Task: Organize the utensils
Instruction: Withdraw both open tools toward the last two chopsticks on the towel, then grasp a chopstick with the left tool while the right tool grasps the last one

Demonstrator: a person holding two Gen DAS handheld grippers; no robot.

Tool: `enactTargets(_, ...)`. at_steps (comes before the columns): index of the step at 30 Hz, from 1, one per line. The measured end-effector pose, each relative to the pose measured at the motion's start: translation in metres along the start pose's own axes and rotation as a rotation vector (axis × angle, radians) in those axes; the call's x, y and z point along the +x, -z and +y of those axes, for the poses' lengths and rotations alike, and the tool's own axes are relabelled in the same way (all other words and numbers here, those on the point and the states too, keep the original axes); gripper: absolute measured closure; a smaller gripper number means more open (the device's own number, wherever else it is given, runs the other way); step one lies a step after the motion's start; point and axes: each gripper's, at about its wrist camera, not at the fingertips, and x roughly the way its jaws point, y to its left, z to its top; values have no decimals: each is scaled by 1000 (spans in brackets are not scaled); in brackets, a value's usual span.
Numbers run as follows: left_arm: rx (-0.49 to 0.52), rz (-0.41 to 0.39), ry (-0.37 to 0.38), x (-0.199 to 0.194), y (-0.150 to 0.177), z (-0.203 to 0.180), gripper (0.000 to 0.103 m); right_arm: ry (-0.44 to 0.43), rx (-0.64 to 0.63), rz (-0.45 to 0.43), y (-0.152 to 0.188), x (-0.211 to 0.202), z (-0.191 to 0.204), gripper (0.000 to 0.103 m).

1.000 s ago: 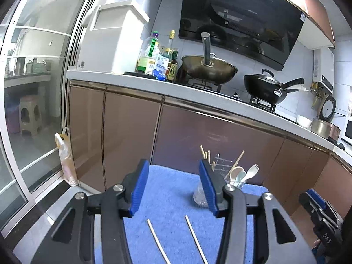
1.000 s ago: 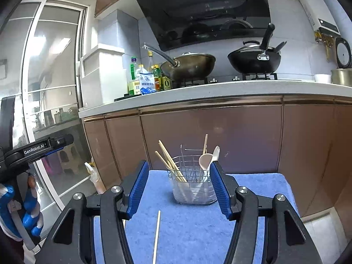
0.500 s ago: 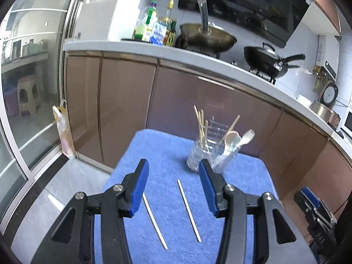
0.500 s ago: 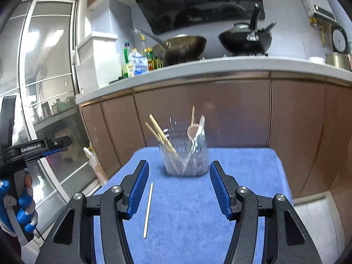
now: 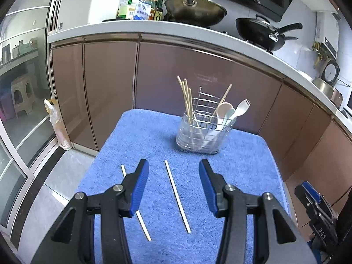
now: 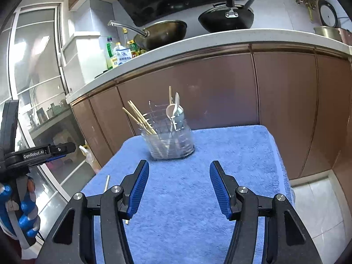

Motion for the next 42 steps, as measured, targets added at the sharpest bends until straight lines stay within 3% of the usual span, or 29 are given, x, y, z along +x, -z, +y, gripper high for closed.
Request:
enactTargets(12, -36, 83, 5, 35, -1, 7, 58, 18, 0, 35, 4, 10, -4, 46)
enactTargets(20, -81, 153, 23, 49, 2, 37, 58, -3, -64, 76, 0, 28, 33, 46)
enactTargets(27, -92, 172, -9, 44, 1, 70, 58, -61, -102, 141, -5, 51, 60, 47)
enactTargets(37, -107, 373, 29, 78, 1, 113, 58, -116, -166, 280, -21, 98, 89, 60)
enactTargets(42, -138, 492, 48, 113, 5, 118, 58, -165, -180, 419, -21, 140, 101, 69)
